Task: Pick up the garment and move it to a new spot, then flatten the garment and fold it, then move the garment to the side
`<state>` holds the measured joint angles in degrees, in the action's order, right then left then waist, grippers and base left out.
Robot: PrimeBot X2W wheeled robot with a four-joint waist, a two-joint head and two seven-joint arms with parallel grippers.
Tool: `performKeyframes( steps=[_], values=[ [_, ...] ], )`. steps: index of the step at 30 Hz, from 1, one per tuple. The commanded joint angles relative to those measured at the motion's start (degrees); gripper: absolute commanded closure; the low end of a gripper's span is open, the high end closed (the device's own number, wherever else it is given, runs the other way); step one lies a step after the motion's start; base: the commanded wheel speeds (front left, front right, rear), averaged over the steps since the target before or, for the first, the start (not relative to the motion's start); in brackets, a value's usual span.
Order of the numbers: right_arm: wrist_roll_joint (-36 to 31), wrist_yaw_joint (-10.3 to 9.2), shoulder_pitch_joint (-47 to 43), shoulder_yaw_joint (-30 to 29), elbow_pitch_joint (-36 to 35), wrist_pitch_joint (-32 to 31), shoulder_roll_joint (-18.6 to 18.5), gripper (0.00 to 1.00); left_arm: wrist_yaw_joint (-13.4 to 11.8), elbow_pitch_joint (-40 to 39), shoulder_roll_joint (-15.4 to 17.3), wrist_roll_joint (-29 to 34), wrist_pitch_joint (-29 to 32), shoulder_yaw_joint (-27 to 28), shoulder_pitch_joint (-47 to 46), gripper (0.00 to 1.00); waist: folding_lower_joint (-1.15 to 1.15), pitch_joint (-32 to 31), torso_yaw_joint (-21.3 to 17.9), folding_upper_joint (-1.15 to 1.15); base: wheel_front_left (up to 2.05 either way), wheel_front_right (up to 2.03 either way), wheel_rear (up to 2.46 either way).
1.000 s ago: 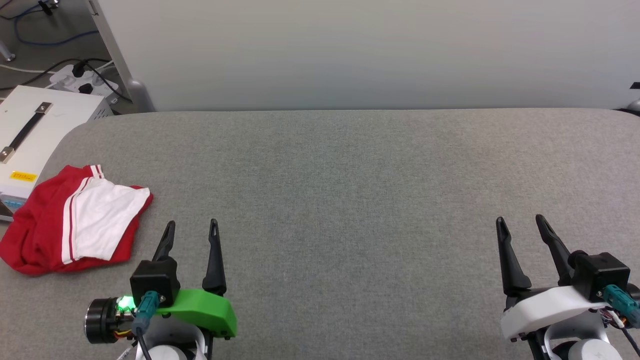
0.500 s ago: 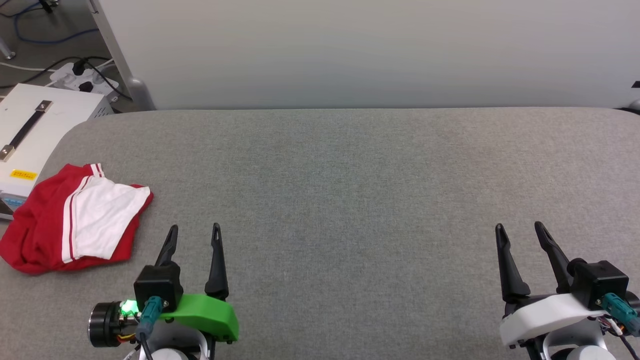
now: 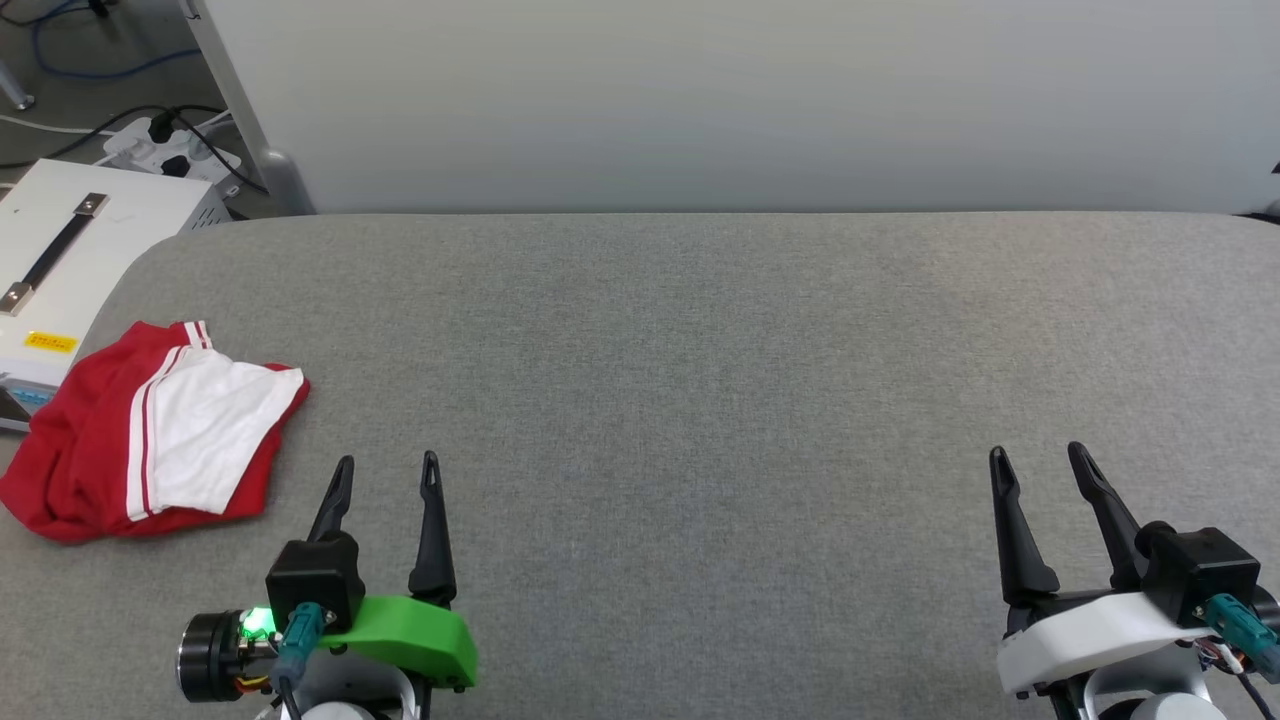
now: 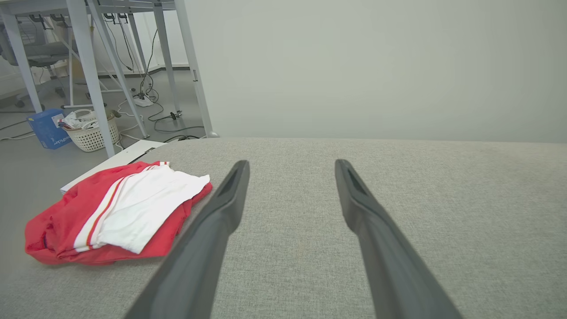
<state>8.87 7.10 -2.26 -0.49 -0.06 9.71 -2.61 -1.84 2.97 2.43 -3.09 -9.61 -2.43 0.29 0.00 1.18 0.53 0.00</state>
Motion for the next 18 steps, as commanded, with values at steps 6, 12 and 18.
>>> performKeyframes(
  steps=[6, 12, 18],
  values=[
    [0.7, 0.28, -1.2, 0.3, 0.2, 1.2, -0.2, 0.0, -0.7, 0.5, 0.3, -0.8, -1.2, 0.1, 0.6, 0.0, 0.0, 0.1, 0.9, 0.0, 0.0, 0.0, 0.0],
    [0.6, 0.29, -1.5, 1.3, 0.1, 1.9, -0.2, 0.0, -1.2, 0.9, 0.3, -1.3, -1.9, 0.5, 0.5, 0.0, 0.0, 0.2, 3.2, 0.0, 0.0, 0.0, 0.0],
    [-0.2, 0.31, -1.6, 2.7, -0.1, 2.6, -0.2, 0.0, -1.4, 1.4, 0.4, -1.8, -2.6, 1.1, 0.2, 0.0, 0.0, 0.8, 6.7, 0.0, 0.0, 0.0, 0.0]
  ],
)
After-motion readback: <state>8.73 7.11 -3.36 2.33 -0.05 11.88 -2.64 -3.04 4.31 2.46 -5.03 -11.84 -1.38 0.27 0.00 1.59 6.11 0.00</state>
